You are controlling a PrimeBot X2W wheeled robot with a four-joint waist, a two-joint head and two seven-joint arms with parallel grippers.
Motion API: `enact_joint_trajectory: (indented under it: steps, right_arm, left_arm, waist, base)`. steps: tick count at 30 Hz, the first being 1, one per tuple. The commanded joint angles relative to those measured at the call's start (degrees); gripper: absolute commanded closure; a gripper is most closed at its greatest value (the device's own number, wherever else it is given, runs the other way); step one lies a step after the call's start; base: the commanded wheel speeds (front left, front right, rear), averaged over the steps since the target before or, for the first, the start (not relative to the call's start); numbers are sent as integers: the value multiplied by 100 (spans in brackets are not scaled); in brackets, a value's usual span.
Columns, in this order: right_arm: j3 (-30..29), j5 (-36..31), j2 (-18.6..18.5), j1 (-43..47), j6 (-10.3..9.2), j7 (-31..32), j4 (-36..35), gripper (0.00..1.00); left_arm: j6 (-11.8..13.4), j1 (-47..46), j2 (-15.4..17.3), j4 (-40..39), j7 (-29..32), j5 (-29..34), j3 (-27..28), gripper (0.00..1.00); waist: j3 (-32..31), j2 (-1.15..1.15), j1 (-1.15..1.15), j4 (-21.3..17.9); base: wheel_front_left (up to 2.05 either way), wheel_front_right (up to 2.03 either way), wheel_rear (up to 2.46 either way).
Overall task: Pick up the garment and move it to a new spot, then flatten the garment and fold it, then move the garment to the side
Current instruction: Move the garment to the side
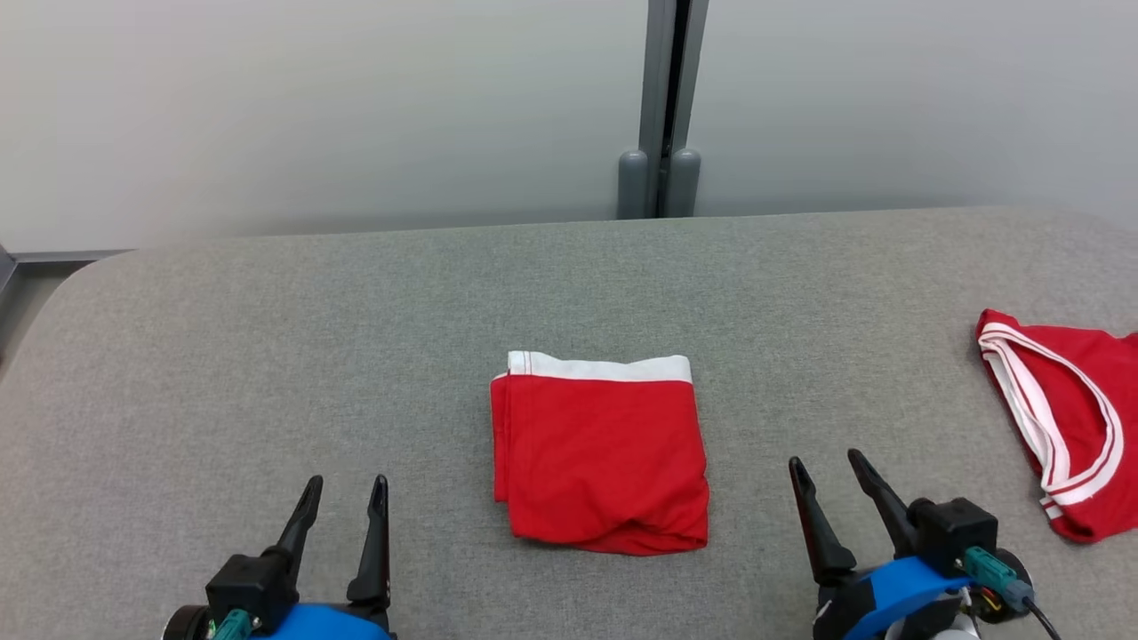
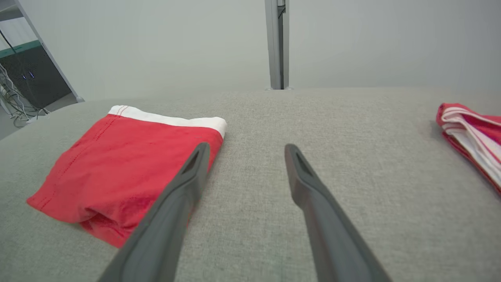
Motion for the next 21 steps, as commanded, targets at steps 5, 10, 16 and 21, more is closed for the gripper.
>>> enact_joint_trajectory:
  steps: [5,10,16,21]
  right_arm:
    - [-408,2,-2,282,0,-19,130,0]
    - [-480,51,-4,369,0,-19,193,0]
    - [-443,75,-6,301,0,-19,214,0]
    - [-212,185,-7,134,0,-19,416,0]
  left_arm:
    - [16,300,-71,70,-12,130,201,0]
    - [16,424,-107,127,-12,179,236,0]
    - [16,404,-144,139,-11,172,165,0]
    - [16,278,-158,128,-11,136,57,0]
  waist:
    - [-128,0,1,-156]
    - [-153,0,1,-206]
    - [-142,0,1,-179]
    - [-43,0,1,-67]
  base:
    - [0,0,0]
    - [0,0,0]
    - [0,0,0]
    - [0,0,0]
